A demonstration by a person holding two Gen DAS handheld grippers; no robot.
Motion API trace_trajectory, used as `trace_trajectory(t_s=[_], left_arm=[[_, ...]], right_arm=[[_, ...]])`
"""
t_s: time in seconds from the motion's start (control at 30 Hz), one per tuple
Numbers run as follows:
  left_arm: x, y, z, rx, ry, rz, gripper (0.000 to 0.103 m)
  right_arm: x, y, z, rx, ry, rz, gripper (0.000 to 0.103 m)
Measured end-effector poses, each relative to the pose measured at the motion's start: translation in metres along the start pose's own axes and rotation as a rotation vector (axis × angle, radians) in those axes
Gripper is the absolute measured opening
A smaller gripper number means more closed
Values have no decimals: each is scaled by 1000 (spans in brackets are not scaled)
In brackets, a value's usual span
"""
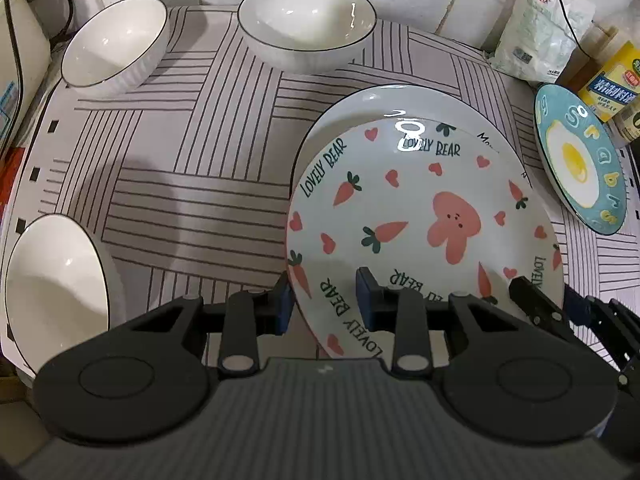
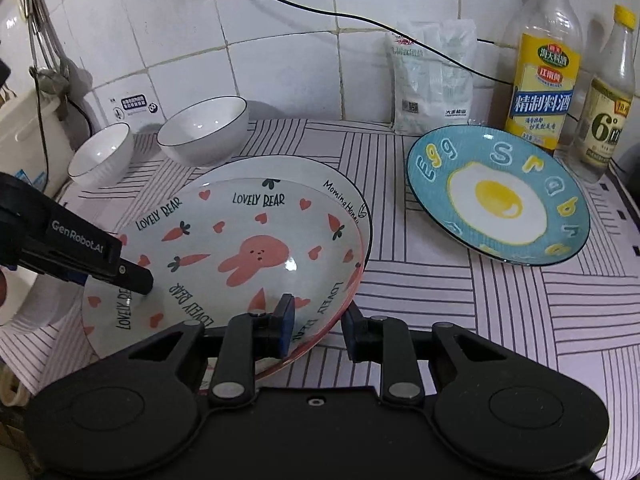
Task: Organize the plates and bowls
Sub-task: 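Lower the Lovely Bear plate onto the white plate and open both grippers, then move both grippers to the blue Egg plate and grip its rim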
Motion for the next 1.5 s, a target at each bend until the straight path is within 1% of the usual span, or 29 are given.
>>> trace_trajectory(t_s=[0.13,0.23,0.37,0.4,0.47,0.53,0.57,0.8,0.93,1.0,1.07,1.13,1.2,1.27,1.3,1.33,1.37,1.43,1.5], left_arm=[[4,1,5,30,33,-4,29],[5,2,4,23,34,2,29],[-3,1,3,8,29,-20,28],[-10,0,6,19,36,-14,28],[-28,-2,14,80,66,20,28],[-46,-4,24,144,89,61,28],[-52,-6,27,163,88,74,28],[-94,-12,67,275,5,135,30],[-106,-8,96,318,-50,162,32],[-108,-6,109,322,-80,148,37],[-108,-7,123,330,-142,114,45],[-105,-7,140,348,-206,64,45],[-102,-6,155,367,-237,50,45],[-93,-2,168,378,-237,46,46],[-88,2,174,384,-230,51,48],[-81,7,179,389,-221,52,49],[-74,13,182,390,-215,53,49],[-57,27,192,400,-201,82,51],[-39,41,198,415,-172,112,52]], right_arm=[[7,2,-1,-22,-40,8,33],[11,4,-3,-41,-63,25,34],[14,5,0,-23,-50,29,34],[13,6,0,-23,-44,29,33],[9,6,2,-33,-37,38,33],[-4,7,7,-37,-11,79,33],[-11,7,11,-36,-1,95,33],[-59,7,59,18,17,167,33],[-85,9,87,28,11,236,33],[-97,11,99,24,6,277,33],[-108,13,111,31,7,311,34],[-116,12,122,35,8,340,34],[-120,10,131,32,-17,362,34],[-120,5,137,13,-45,375,37],[-118,3,140,-1,-55,377,39],[-114,0,144,-9,-69,378,45],[-108,-3,149,-8,-85,373,46],[-94,-7,161,12,-108,354,46],[-78,-9,172,50,-128,337,46]])
Point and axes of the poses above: each gripper's, at about its wrist camera, not at the fingertips, and x roughly the way its jaws point, z to its right, y to its top, the point moved 6 cm from there along x, roughly the way its jaws point, and after that the axes turned 1 degree about x, right-handed, at the moved point
